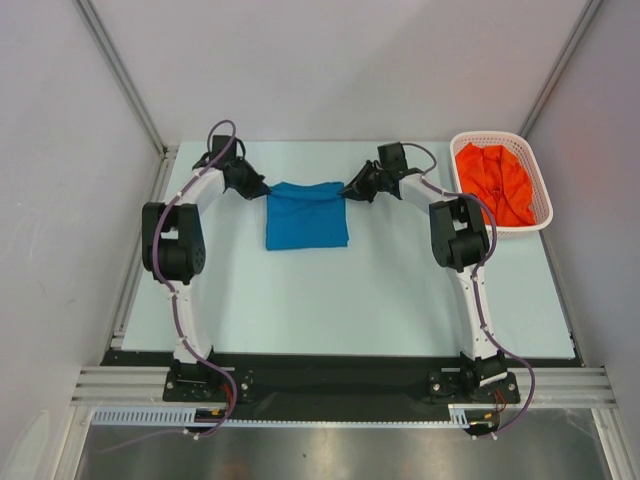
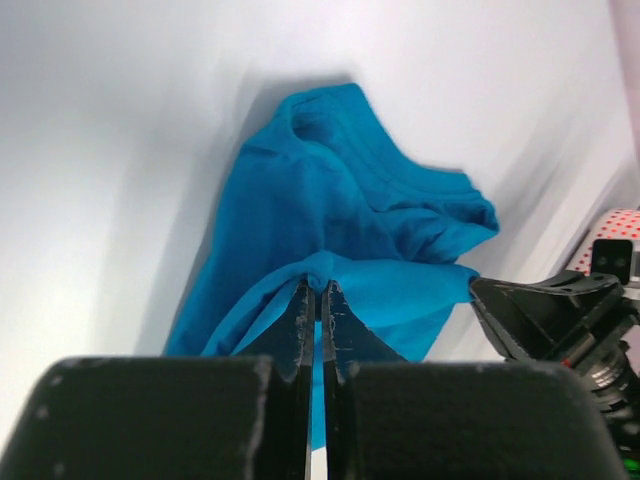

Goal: Fold and stack the t-shirts
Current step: Fold the tshirt

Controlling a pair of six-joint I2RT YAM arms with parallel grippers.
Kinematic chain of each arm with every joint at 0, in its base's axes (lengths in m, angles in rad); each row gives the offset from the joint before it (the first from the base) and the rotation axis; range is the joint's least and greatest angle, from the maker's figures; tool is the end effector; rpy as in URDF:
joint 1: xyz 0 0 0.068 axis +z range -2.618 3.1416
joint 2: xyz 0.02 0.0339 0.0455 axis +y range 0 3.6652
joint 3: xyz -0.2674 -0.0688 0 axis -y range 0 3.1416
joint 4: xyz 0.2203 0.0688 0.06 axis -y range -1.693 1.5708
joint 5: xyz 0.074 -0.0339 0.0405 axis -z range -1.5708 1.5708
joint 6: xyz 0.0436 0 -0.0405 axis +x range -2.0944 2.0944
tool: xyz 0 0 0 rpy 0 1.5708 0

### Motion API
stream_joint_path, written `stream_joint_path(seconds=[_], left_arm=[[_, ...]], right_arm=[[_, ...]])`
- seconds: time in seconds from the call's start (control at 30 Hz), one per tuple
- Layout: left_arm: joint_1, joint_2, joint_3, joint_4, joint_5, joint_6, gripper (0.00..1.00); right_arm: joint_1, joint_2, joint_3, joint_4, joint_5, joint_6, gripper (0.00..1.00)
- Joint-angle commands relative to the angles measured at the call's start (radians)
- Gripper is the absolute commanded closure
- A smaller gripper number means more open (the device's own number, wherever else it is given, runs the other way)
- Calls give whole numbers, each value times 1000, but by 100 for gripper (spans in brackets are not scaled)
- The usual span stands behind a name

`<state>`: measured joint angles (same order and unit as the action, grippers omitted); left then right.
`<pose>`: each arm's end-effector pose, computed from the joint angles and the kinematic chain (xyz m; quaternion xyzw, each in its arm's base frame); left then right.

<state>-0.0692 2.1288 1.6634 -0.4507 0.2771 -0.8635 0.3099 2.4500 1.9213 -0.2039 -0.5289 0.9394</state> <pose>0.4541 -0.0434 0.2031 -0.3218 0.8820 -0.2600 0.2256 0.4975 0.1824 0.1501 0.1718 0.8713 0.4234 0.1790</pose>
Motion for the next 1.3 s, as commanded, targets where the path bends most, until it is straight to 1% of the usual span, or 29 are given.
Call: stream_joint_path(seconds=[0.0,0.07,0.13,0.3,0.43,0.57,0.77,0.9,1.03,1.1,1.13,1.17,1.2,1.27], left_arm=[[12,-6,76,38,19,-17,100],[12,10,85,52,49,-20,100],[9,5,81,58,47,-17,100],[8,-52,24,99,30,-26,100],[8,3,102,60,46,-23,100],[8,17,113,86,47,-35,100],[14,74,183,78,51,-40,100],[16,112,206,115,56,-51,100],[22,233,327,115,65,-48,99],[26,266,367,121,68,-42,99],[25,270,381,125,60,-40,98],[26,276,377,167,56,-45,95],[28,283,375,182,51,-48,94],[37,302,381,228,48,-72,96]], right_arm=[[-6,-56,65,26,10,12,100],[-9,-42,88,17,-3,16,100],[-8,-48,85,17,-9,15,100],[-12,-121,27,66,13,29,100],[-14,-80,71,54,-3,38,100],[-15,-74,77,66,10,39,100],[-23,0,168,60,4,50,100],[-26,47,208,89,13,67,100],[-35,110,242,110,6,95,98],[-37,155,278,116,7,96,99],[-38,176,294,129,4,99,99],[-40,217,338,121,1,107,98],[-40,240,369,127,-17,105,93],[-40,273,428,135,-14,113,94]])
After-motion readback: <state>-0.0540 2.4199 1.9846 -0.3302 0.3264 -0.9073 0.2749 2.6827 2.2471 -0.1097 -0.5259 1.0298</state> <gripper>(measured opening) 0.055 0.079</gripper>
